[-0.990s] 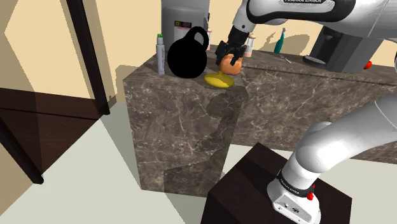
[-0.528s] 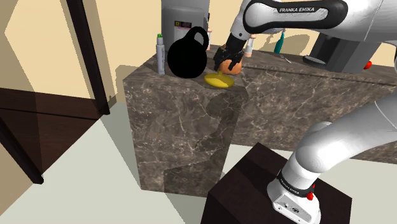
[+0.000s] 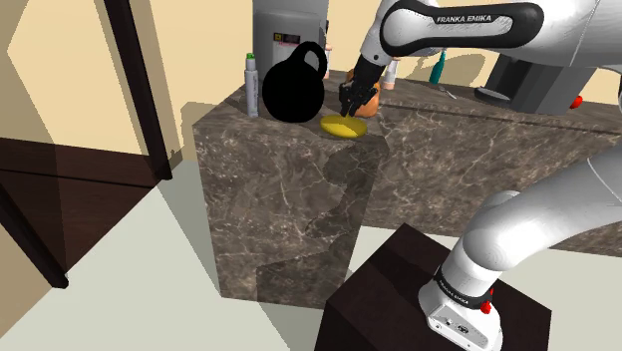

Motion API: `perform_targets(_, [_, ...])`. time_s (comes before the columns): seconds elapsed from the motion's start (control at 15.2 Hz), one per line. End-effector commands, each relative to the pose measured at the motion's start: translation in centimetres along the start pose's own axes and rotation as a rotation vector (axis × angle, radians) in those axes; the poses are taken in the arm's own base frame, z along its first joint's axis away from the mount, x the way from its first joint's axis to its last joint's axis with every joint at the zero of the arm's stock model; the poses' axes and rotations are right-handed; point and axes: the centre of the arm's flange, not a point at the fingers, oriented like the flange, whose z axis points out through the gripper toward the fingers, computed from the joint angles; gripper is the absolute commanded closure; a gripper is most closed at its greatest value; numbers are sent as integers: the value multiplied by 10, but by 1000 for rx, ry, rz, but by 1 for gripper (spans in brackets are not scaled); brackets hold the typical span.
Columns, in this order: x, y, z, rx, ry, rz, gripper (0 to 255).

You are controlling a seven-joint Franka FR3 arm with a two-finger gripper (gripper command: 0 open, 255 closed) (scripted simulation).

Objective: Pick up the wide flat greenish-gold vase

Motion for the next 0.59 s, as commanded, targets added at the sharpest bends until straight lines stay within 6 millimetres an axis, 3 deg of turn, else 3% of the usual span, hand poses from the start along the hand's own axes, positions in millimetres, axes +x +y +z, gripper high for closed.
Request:
perform_targets(0.0, [0,0,1,0,-2,0,255])
perform_targets(0.2, [0,0,1,0,-1,0,255])
perform_targets(0.53, [7,-2,-24,0,-1,0,255])
